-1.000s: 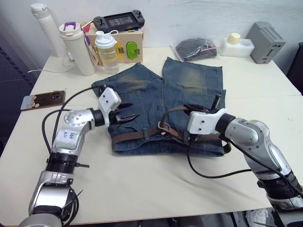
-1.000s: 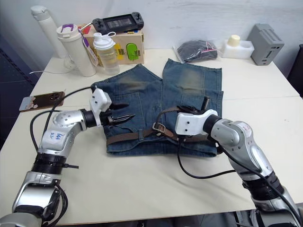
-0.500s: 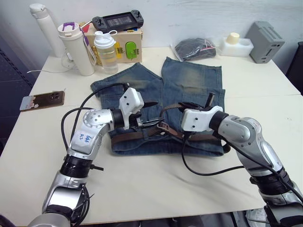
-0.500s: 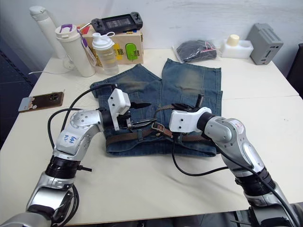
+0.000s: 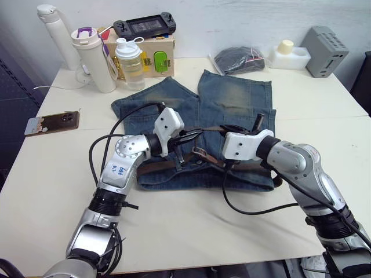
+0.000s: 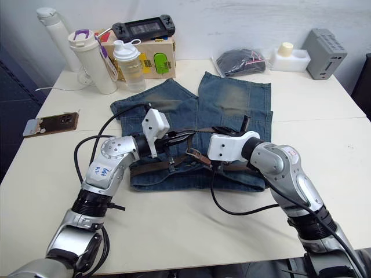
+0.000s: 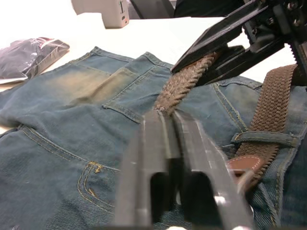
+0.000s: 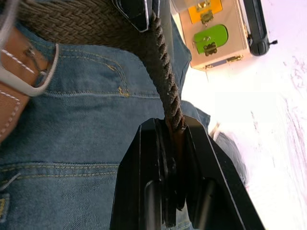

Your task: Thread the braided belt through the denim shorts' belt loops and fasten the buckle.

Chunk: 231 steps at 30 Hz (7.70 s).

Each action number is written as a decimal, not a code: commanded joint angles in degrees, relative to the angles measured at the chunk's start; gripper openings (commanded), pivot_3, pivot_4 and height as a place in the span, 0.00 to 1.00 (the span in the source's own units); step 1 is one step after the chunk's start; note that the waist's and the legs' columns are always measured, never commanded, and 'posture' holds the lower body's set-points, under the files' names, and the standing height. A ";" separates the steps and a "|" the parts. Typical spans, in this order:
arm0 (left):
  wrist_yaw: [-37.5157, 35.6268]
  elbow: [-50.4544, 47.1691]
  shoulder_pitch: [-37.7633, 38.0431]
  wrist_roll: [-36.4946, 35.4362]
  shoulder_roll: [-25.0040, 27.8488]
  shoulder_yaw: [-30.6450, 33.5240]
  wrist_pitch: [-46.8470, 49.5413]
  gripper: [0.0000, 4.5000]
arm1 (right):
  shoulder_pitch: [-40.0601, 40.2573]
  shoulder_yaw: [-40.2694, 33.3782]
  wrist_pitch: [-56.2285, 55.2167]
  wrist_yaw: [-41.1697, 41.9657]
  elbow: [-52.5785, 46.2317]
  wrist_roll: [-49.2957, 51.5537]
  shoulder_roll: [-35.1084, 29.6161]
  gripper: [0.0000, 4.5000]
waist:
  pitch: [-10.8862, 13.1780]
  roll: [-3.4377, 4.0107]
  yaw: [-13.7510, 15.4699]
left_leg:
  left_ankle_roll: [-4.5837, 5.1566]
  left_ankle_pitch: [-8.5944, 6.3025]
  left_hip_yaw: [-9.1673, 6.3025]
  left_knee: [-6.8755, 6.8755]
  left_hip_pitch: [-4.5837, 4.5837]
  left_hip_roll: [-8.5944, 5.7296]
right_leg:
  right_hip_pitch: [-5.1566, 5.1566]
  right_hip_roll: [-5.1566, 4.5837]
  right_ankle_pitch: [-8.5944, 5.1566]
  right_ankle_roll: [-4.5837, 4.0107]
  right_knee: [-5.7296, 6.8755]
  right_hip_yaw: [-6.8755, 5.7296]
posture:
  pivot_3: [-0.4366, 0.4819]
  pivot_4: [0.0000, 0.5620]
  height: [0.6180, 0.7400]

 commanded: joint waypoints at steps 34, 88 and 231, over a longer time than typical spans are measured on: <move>1.85 -11.89 4.47 -11.33 -4.05 4.64 9.74 0.00 | 1.59 6.66 44.51 0.65 -11.41 17.48 12.59 0.12 | 0.00 0.01 0.01 | 0.00 0.00 -0.07 0.02 0.02 -0.07 | 0.02 -0.06 0.00 0.00 0.03 0.03 | 0.48 0.27 0.52; 6.60 -21.22 22.93 -10.29 4.28 10.22 8.40 0.00 | 0.95 8.86 45.94 -4.72 -13.94 27.58 9.63 0.12 | -0.07 -0.01 -0.09 | -0.01 -0.01 -0.20 -0.17 0.11 -0.02 | 0.09 -0.05 -0.03 -0.06 -0.31 0.34 | 0.48 0.27 0.52; -13.02 -1.90 -1.46 -8.60 13.71 9.52 -6.56 0.00 | -28.59 36.36 21.57 36.16 48.28 8.48 23.23 0.12 | -0.65 0.09 -3.37 | -0.56 -0.29 -0.08 -0.42 1.54 0.52 | 0.99 0.06 -0.27 -0.49 -0.09 -0.01 | 0.48 0.27 0.52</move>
